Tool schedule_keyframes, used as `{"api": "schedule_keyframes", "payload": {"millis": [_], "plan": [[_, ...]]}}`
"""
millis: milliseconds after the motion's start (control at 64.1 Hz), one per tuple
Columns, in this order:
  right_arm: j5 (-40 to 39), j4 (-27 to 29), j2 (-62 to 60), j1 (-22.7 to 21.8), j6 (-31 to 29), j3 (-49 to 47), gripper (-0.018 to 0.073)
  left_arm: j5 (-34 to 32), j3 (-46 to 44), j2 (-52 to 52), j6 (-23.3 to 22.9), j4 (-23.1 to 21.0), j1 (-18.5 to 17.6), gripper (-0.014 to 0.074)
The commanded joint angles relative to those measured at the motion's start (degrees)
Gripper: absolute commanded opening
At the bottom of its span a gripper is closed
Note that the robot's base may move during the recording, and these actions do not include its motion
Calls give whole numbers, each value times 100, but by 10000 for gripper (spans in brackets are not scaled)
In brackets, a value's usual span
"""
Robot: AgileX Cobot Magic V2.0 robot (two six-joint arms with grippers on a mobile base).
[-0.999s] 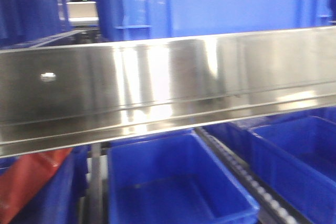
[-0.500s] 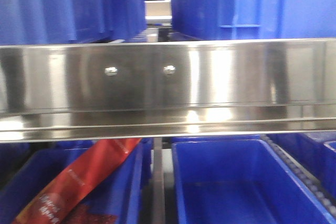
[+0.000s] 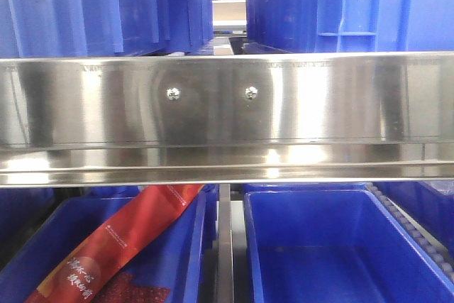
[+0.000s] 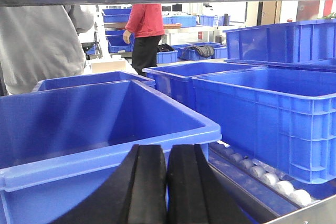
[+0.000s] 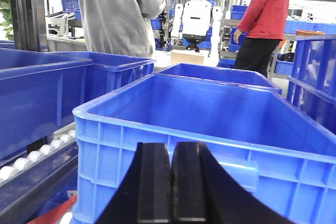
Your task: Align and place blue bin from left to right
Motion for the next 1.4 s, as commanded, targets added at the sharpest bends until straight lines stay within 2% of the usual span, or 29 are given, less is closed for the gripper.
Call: {"api": "schedule_keyframes", "payload": {"millis": [0, 203, 297, 343, 453, 562, 702, 812, 952, 1046, 1093, 1389], "plan": [[-148, -10, -34, 7, -32, 18, -79, -86, 2, -4, 11, -2, 26, 13], [-148, -10, -34, 7, -32, 18, -79, -86, 2, -4, 11, 28, 25, 13], [-148, -10, -34, 7, -32, 18, -79, -86, 24, -29, 11, 647, 64, 13], [-148, -10, -34, 7, -32, 18, -79, -61, 86, -84, 11, 708, 213, 13], [-148, -10, -34, 7, -32, 18, -79, -120, 561, -307, 11, 633, 843, 13], [-148, -10, -34, 7, -32, 18, -79, -374, 1503, -827, 11, 376, 1714, 13], [-148, -10, -34, 7, -32, 18, -79, -1234, 2779, -1195, 11, -40, 2536, 13], [-196, -10, -44, 7, -32, 18, -79, -2061, 3529, -1195, 11, -157, 2893, 13], [-196, -10, -44, 7, -32, 18, -79, -3075, 4349, -1195, 11, -212, 3023, 13], [-196, -10, -44, 7, -32, 18, -79, -3534, 4565, -1195, 11, -212, 3024, 13], [-196, -10, -44, 7, -32, 18, -79, -3180, 4565, -1195, 11, -225, 2985, 13], [-211, -10, -44, 7, -32, 18, -79, -3194, 4565, -1195, 11, -238, 2864, 13]]}}
